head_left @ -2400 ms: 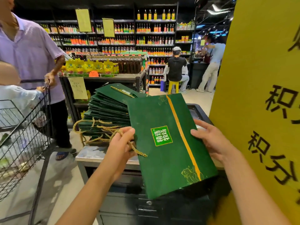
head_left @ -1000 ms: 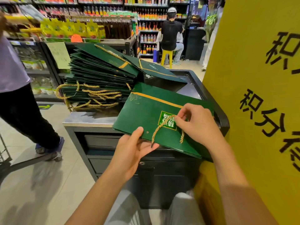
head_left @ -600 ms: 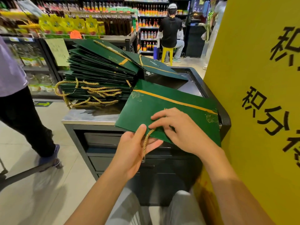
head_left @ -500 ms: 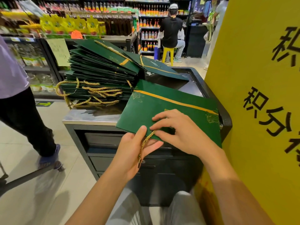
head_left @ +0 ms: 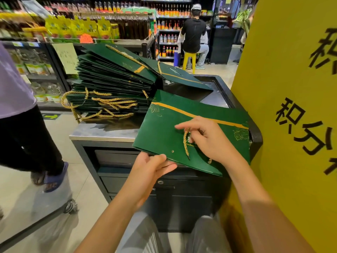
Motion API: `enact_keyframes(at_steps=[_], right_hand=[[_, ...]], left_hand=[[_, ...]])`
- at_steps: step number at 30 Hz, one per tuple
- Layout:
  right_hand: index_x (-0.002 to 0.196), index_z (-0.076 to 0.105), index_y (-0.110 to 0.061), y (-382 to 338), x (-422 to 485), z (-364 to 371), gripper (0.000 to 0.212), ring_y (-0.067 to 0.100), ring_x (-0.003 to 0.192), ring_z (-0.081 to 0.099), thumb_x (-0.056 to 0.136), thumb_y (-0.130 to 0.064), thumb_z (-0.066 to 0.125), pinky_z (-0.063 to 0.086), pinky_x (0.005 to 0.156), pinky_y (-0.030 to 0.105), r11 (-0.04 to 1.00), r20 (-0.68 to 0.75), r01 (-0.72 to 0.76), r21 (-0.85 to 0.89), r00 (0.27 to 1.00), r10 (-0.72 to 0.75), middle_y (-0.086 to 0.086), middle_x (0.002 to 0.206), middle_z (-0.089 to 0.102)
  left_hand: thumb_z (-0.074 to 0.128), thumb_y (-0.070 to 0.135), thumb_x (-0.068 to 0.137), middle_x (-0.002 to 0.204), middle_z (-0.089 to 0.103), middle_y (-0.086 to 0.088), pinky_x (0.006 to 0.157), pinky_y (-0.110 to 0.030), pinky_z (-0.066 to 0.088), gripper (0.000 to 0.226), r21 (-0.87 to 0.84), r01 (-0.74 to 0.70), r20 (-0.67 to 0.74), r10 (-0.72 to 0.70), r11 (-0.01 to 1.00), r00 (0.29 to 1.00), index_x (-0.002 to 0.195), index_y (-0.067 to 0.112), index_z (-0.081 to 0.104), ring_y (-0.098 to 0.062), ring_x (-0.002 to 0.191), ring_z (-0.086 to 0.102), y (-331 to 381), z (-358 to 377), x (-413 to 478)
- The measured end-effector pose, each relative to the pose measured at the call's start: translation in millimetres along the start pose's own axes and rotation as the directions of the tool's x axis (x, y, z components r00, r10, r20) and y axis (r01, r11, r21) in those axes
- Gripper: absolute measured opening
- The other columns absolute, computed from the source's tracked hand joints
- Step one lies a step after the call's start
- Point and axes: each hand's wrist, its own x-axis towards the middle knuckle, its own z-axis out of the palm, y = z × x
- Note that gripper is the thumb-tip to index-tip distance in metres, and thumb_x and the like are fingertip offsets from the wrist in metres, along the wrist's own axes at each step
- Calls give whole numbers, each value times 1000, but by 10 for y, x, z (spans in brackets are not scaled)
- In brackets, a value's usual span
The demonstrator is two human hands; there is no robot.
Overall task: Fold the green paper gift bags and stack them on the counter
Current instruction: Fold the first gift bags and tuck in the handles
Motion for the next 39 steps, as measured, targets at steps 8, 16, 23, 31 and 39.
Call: enact_keyframes(at_steps=[8,16,23,31,39], right_hand=[[97,78,-28,-40,49,18,27,4,72,53,93,-9,59,42,67,15,995,12,-91,39,996,90,-4,97,60],[84,76,-28,12,80,-41,9,14,73,56,82,-26,84,47,67,24,998,18,-67,-17,998,67,0,89,64],[88,74,-29,64,85,37,10,15,116,45,82,-31,82,28,95,33,931,-47,109,-348,990,-133,-7,118,60],[99,80,-23,126,22,71,15,14,91,63,93,-12,72,51,80,35,936,10,214,-279,975,-220,-8,101,67],[97,79,-37,59,-50,-39,16,4,99,58,88,-24,78,38,82,7,983,159,73,-166,986,-46,-16,109,57]], left_hand=[[78,8,85,102,71,4,71,-22,58,57,464,-252,-153,357,849,922,126,24,43,-11,79,72,14,-200,69],[87,40,76,146,41,-8,112,-40,35,59,901,-426,262,672,88,692,125,20,63,-23,139,36,88,-474,236],[73,45,85,151,51,0,123,-53,24,53,834,-549,519,416,-55,747,132,22,66,-19,148,35,260,-551,460],[59,55,91,151,44,-6,116,-53,35,55,791,-605,587,388,-90,711,139,27,62,-27,146,34,193,-580,520],[63,55,88,147,44,-6,116,-51,32,54,770,-629,606,431,-106,669,136,30,64,-28,142,33,146,-542,587]])
